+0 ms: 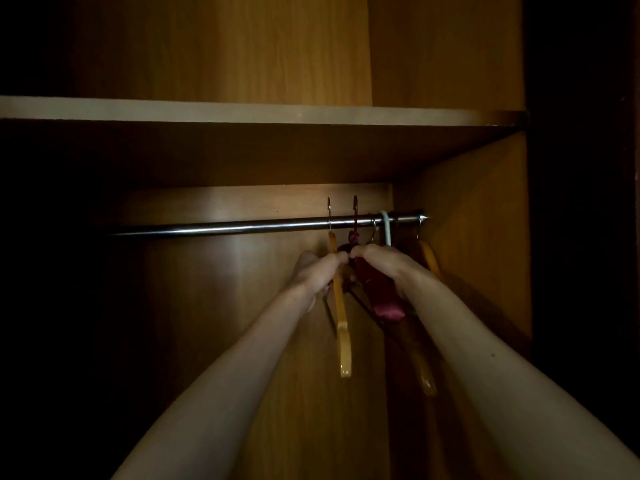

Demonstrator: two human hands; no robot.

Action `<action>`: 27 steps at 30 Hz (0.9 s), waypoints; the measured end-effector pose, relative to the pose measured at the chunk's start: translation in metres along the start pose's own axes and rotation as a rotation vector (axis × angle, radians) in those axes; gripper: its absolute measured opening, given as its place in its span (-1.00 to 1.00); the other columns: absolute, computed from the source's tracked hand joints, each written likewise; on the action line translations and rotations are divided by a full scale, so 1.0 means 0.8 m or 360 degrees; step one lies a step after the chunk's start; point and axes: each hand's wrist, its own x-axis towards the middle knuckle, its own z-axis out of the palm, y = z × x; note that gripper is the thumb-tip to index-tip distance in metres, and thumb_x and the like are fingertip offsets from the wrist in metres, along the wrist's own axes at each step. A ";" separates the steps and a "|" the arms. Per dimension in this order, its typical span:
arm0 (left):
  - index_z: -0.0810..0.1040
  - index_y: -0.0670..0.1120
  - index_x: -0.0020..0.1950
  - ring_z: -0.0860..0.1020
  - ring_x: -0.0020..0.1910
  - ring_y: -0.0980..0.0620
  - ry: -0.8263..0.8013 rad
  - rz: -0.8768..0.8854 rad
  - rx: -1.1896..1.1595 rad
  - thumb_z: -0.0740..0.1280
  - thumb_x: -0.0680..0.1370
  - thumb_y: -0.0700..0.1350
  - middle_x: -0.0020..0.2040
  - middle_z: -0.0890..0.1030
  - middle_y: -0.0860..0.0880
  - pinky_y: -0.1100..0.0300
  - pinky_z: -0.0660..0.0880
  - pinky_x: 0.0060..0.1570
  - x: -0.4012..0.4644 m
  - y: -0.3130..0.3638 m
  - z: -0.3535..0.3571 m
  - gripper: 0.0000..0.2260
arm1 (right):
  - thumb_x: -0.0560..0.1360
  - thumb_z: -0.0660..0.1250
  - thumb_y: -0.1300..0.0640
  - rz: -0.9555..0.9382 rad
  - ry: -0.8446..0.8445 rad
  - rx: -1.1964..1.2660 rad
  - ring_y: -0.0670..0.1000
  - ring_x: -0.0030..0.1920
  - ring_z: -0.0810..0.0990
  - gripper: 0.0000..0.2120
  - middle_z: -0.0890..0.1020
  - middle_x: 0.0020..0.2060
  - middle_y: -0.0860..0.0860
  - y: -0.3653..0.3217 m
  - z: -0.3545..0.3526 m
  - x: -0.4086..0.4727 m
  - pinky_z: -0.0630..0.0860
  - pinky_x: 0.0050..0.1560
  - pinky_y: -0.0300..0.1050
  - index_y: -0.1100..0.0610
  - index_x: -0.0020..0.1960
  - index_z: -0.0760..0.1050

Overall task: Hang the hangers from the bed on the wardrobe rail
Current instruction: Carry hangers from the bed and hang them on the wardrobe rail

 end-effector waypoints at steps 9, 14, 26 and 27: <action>0.67 -0.12 -0.04 0.60 -0.31 0.05 -0.0197 0.0014 -0.0030 0.42 0.45 0.06 -0.26 0.67 -0.02 0.27 0.42 -0.37 0.022 -0.029 0.022 -0.73 | 0.63 0.25 0.09 0.0152 0.0088 -0.0169 0.06 -0.35 0.61 -0.75 0.65 -0.17 0.16 -0.003 -0.002 0.025 0.54 -0.40 -0.15 0.29 0.11 0.54; 0.70 -0.14 -0.04 0.56 -0.37 0.10 -0.0281 0.0026 -0.0086 0.43 0.40 0.09 -0.26 0.67 0.00 0.35 0.34 -0.52 0.022 -0.042 0.031 -0.68 | 0.60 0.30 0.11 0.0223 0.0154 -0.0136 0.04 -0.43 0.63 -0.68 0.66 -0.26 0.17 0.005 0.000 0.024 0.52 -0.49 -0.17 0.30 0.25 0.50; 0.60 0.03 0.10 0.62 -0.07 0.15 -0.0280 0.0201 -0.0483 0.35 0.60 0.09 -0.05 0.67 0.06 0.32 0.45 -0.22 -0.048 -0.116 0.040 -0.81 | 0.53 0.39 -0.09 -0.0104 0.0391 -0.0272 -0.07 -0.34 0.60 -0.79 0.64 -0.31 -0.01 0.079 0.027 -0.069 0.48 -0.35 -0.22 0.03 0.04 0.57; 0.60 0.02 0.07 0.63 -0.08 0.12 -0.0201 0.0170 -0.0557 0.32 0.61 0.09 -0.08 0.67 0.05 0.26 0.48 -0.18 -0.061 -0.132 0.044 -0.83 | 0.54 0.39 -0.08 -0.0148 0.0412 -0.0285 -0.09 -0.38 0.58 -0.80 0.63 -0.32 -0.01 0.090 0.034 -0.080 0.46 -0.40 -0.25 0.01 0.07 0.55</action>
